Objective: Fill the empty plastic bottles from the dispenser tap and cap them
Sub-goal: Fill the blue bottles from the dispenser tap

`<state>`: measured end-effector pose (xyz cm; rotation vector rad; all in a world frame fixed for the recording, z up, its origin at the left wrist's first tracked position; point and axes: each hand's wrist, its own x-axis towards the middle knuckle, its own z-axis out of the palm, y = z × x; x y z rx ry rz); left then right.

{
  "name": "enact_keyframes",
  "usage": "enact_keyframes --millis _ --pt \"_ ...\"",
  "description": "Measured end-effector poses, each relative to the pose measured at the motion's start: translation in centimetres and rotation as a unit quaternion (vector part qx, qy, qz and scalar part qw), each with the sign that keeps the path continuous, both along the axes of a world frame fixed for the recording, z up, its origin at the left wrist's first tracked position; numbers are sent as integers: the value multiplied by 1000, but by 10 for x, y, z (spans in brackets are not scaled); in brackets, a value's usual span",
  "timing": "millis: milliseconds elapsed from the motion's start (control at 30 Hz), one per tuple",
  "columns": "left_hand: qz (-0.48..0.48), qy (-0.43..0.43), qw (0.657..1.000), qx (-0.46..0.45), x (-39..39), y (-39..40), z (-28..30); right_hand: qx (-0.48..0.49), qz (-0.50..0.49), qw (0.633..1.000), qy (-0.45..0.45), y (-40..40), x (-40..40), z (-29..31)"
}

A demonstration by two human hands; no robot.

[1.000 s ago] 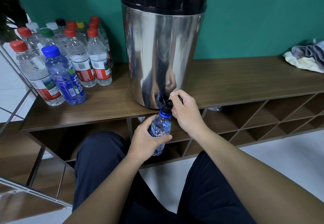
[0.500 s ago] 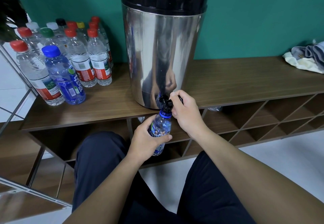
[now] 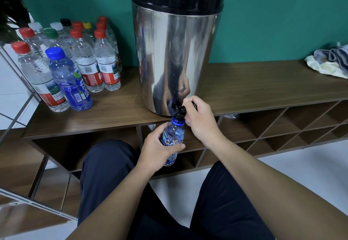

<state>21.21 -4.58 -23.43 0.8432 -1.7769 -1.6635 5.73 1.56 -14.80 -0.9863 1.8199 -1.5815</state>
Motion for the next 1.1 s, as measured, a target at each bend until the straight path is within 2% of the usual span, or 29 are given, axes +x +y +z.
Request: enact_keyframes --millis 667,1100 --pt "3 -9 1000 -6 -1 -3 -5 -16 -13 999 27 4 6 10" --pt "10 -32 999 -17 -1 -2 -3 -9 1 1000 7 4 4 8"
